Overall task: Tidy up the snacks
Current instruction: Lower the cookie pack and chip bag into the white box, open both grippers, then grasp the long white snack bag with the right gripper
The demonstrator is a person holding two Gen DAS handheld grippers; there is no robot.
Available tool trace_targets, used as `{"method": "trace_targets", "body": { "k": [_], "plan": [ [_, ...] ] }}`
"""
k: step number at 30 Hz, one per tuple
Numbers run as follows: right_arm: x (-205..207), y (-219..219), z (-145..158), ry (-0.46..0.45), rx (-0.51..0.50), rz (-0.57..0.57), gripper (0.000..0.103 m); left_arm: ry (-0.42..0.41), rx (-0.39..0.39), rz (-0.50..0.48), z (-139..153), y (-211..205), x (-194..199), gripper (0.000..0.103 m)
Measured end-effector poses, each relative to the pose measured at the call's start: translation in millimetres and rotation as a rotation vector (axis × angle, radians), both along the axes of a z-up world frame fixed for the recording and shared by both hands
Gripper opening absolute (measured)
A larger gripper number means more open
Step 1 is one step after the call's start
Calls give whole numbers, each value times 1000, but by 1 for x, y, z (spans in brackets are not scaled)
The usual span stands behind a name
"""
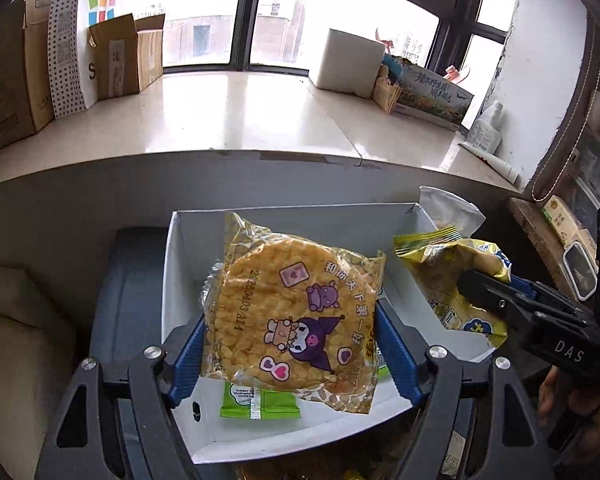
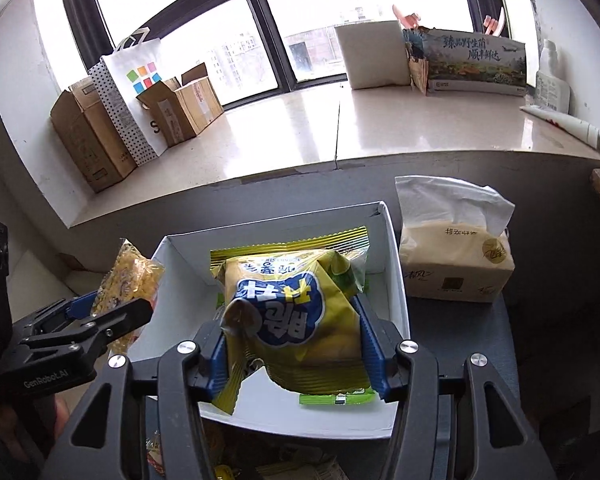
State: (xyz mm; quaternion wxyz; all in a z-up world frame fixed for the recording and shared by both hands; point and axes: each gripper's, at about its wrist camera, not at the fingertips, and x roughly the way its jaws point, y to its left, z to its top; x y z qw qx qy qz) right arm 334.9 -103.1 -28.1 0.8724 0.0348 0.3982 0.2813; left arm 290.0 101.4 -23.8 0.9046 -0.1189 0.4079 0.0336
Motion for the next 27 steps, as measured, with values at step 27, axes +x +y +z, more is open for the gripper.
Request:
{"method": "trace_targets", "body": {
  "k": [27],
  "plan": [
    [-75, -41, 28, -105, 75, 51, 103, -122, 69, -99, 25, -26, -109, 103]
  ]
}}
